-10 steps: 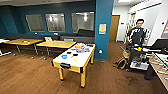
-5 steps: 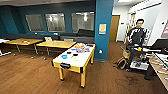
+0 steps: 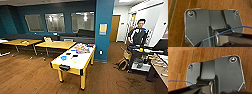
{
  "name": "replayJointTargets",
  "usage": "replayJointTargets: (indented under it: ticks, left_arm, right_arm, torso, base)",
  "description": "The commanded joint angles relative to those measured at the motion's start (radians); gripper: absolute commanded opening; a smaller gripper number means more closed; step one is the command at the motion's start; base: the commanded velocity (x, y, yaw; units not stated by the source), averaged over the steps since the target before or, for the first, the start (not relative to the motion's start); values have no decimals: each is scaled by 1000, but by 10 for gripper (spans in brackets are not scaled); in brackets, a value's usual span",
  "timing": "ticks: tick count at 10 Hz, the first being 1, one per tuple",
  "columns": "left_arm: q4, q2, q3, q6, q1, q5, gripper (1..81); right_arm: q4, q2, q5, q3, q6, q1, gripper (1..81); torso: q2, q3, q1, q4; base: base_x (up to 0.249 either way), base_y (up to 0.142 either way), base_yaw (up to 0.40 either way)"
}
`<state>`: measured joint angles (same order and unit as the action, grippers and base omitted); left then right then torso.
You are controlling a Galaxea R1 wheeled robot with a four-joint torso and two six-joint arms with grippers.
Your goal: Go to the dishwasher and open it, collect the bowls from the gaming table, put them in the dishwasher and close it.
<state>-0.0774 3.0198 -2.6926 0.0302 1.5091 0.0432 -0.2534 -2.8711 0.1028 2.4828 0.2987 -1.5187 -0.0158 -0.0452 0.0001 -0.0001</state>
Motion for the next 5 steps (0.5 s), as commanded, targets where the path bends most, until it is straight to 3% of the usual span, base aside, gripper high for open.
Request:
replayJointTargets:
  ticks: [1, 4, 5]
  left_arm:
    - [7, -2, 3, 4, -36, -59, 811]
    - [5, -1, 3, 4, -37, -59, 811]
    - [5, -1, 3, 4, -37, -59, 811]
  right_arm:
    - [-15, 5, -51, -6, -3, 38, 811]
    - [-15, 5, -51, -6, -3, 38, 811]
    - [-15, 5, -51, -6, -3, 38, 811]
  torso:
    - [0, 0, 0, 0]
    - [0, 0, 0, 0]
    - [0, 0, 0, 0]
  base:
    - [132, 0, 0]
    - [139, 0, 0]
    - [144, 71, 0]
